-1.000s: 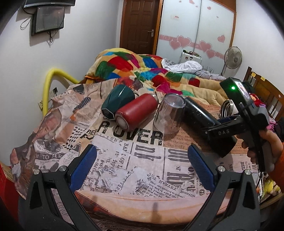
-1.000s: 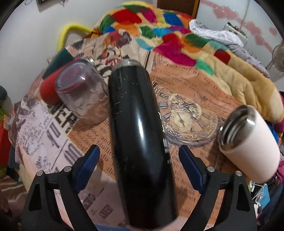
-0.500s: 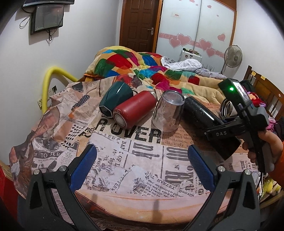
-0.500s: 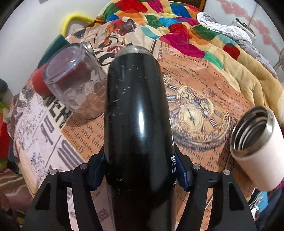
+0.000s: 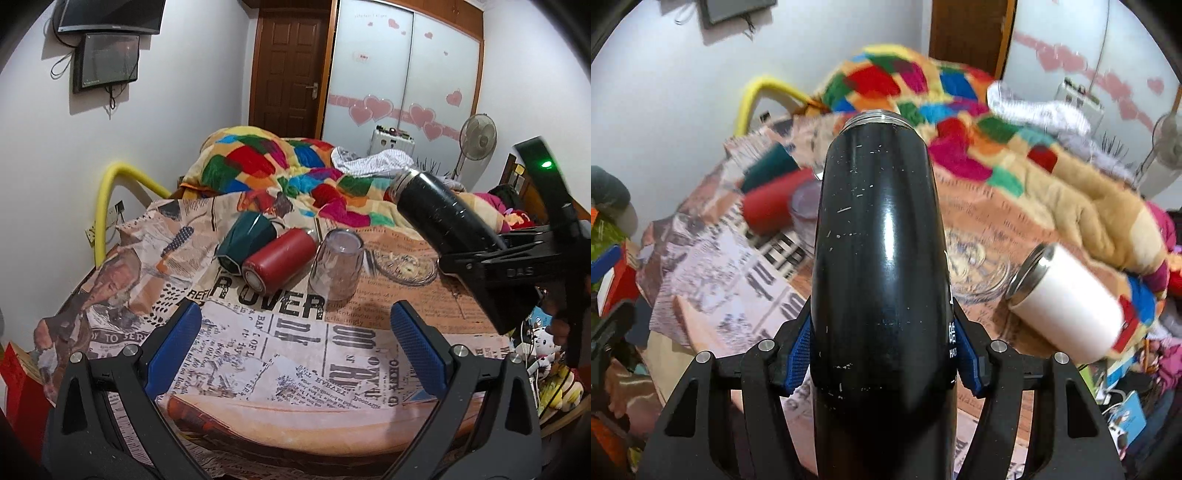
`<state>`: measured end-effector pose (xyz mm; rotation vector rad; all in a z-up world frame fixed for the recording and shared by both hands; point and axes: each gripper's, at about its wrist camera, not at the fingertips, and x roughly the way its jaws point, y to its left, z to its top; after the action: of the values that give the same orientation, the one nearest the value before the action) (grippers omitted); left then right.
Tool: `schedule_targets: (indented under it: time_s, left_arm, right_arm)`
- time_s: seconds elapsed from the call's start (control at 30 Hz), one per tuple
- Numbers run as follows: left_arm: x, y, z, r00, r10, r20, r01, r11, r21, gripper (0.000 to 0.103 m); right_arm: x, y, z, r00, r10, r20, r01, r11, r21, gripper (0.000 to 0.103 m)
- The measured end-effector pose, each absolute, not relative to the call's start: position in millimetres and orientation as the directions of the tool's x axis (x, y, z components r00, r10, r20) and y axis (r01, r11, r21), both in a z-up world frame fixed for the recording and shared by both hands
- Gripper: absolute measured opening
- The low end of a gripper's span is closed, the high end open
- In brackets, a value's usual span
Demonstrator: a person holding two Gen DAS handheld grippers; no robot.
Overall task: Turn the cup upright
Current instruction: 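Lift the black thermos with the right gripper and swing it upward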
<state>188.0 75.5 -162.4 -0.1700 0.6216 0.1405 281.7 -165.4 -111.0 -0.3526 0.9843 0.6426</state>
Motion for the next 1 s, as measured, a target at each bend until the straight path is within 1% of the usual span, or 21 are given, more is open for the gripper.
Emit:
schedule_targets:
  time_s: [0.13,0.3,0.47,0.7,1.0]
  left_arm:
    - [180,73,-155,0.813,0.081,-0.576,-0.179,0.977,-0.115,0.103]
    - [174,71,-154,0.81,0.081,-0.581,-0.177,0.978,-0.11,0.103]
    - [171,73,-164,0.793,0.088,-0.603,-0.187,0.977,-0.102,0.103]
    - [172,84,-186,0.752,0.087,-0.654,-0.218,0.968,-0.121,0.103]
    - [181,91,-211,0.71,0.082,-0.7,-0.237,0.963,-0.129,0.103]
  right_arm:
    - [257,-162,-98,0.394,0.385,-0.835,-0.683,0.73,0.014,0.062]
    - [231,-154,-113,0.347,0.412,-0.842,-0.731,0.682,0.033,0.062]
    - [223,-138,-154,0.274,0.396,-0.876,-0.766,0.64,0.05,0.062]
    - [240,-116,-214,0.194,0.342,-0.919,-0.778,0.624,0.068,0.062]
    - [257,-110,-243,0.194,0.306,-0.932,-0.78,0.625,0.043,0.062]
